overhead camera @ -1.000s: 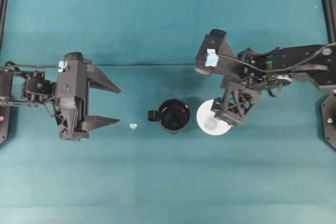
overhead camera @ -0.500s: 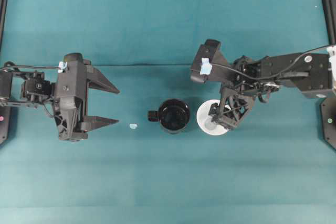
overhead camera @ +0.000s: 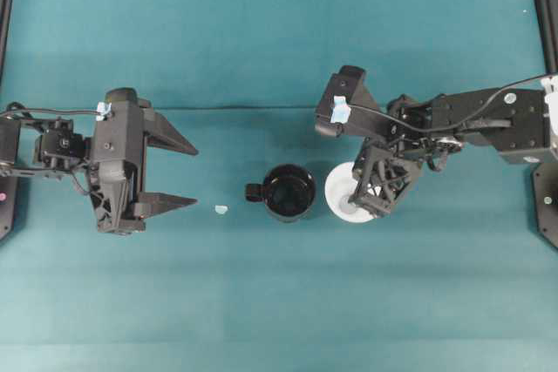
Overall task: Put the paper cup into the moved cup holder.
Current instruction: 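Lift the paper cup with the right gripper and carry it over the holder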
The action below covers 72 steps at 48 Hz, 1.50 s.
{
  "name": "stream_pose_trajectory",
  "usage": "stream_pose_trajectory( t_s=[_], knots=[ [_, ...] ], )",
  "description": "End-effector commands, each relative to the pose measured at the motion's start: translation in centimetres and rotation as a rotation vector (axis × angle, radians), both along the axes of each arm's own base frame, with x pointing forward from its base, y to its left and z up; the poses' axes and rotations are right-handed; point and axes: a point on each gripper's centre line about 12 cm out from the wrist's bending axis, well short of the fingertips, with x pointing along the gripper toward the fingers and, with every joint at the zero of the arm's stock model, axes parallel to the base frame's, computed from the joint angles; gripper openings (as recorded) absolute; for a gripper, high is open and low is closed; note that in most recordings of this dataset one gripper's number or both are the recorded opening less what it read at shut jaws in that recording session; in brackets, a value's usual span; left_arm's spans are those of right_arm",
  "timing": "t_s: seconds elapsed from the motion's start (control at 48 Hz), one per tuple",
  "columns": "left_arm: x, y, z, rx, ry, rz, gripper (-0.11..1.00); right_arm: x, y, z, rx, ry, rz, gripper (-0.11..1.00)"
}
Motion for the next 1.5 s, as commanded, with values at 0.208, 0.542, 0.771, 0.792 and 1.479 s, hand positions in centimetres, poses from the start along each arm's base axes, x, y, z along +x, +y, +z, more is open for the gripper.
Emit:
stream_pose_trajectory(
  t_s=[0.208,0.542,0.771,0.792,1.479],
  knots=[
    [0.1,0.0,0.5,0.000,-0.018,0.000,0.88,0.3,-0.4,6.8,0.012,-0.071,-0.028,0.03],
    [0.2,0.0,0.6,-0.029,-0.022,0.018,0.88,3.8,-1.4,12.7,0.002,-0.156,-0.035,0.03],
    [0.1,0.0,0.5,-0.028,-0.019,0.017,0.88,6.4,-1.7,12.2,0.000,-0.152,-0.027,0.03],
    [0.1,0.0,0.6,-0.028,-0.020,0.019,0.88,6.6,-1.7,12.0,0.001,-0.149,-0.027,0.03],
    [0.2,0.0,0.5,-0.028,-0.017,0.019,0.88,9.4,-0.3,4.2,0.030,-0.092,-0.014,0.03]
  ],
)
